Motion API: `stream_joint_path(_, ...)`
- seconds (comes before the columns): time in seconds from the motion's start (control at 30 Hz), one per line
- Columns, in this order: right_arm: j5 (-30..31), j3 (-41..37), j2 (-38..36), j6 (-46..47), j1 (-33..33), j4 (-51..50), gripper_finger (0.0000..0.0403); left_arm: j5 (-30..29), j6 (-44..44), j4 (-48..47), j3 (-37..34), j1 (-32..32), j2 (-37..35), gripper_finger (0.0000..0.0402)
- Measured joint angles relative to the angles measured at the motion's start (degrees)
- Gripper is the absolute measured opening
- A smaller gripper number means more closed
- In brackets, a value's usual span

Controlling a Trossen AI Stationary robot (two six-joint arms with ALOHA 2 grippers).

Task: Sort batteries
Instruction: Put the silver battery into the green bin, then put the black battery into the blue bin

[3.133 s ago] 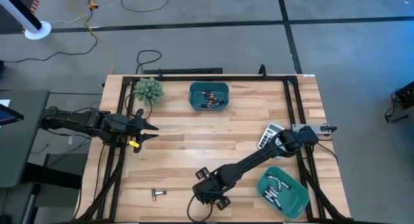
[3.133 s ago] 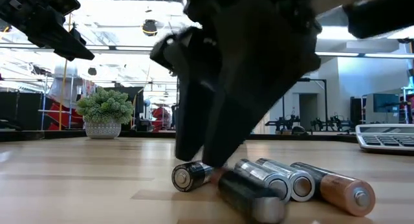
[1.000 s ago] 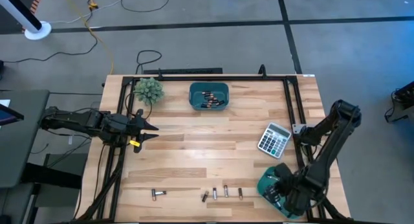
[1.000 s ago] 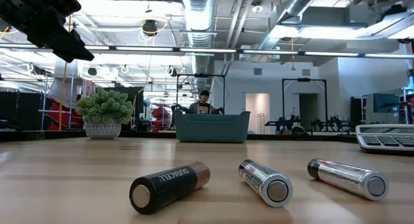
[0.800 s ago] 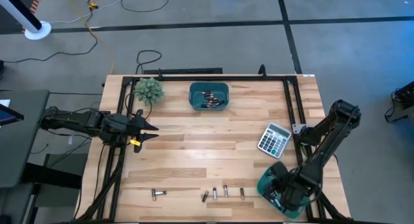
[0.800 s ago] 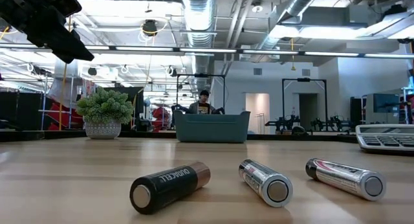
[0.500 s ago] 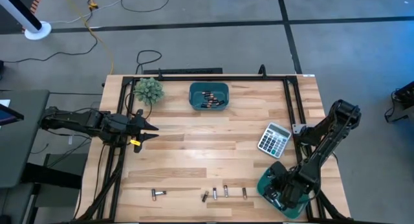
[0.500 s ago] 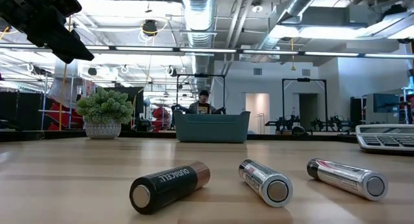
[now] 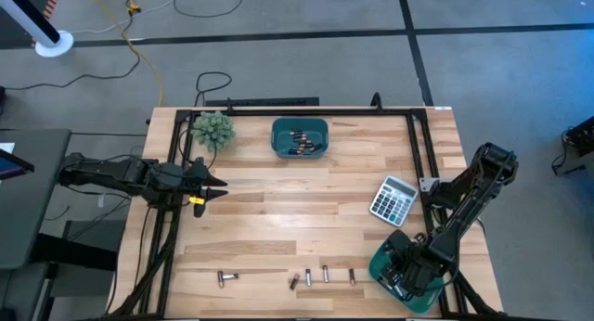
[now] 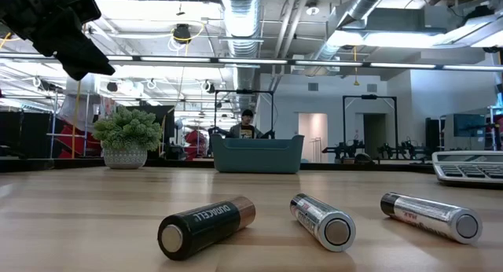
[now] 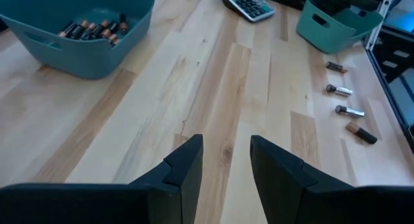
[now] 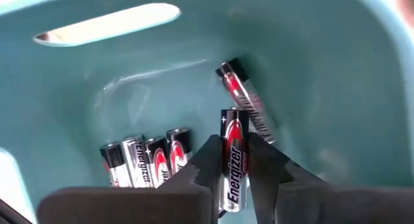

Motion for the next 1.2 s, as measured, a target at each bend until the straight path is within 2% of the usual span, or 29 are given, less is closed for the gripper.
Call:
stream_joint_path(0.23,0.0,0.0,0.0,0.0,0.5,0.3,0.0104,-1.6,-0.5,0.0,0.0,0.0,0.1,0.0125)
stream_joint_path(0.43,0.0,0.0,0.0,0.0,1.6,0.1,0.0138,-4.9,1.1,0.3,1.2,0.0,4.9,0.0125)
stream_joint_path(0.7,0.0,0.0,0.0,0.0,1.5,-1.4,0.0173,-5.7,3.9,0.1,9.3,-0.6,18.3,0.0125)
stream_joint_path(0.97,0.0,0.0,0.0,0.1,1.5,-0.9,0.0178,-7.7,10.1,-5.3,22.8,-6.5,34.9,0.0125)
stream_joint_path(1.1,0.0,0.0,0.0,0.0,1.5,0.3,0.0178,-8.4,4.0,-12.9,30.3,-9.4,41.8,0.0125)
stream_joint_path(1.2,0.0,0.0,0.0,0.1,1.5,1.1,0.0178,-8.4,-6.7,-18.6,34.8,-10.6,45.7,0.0125)
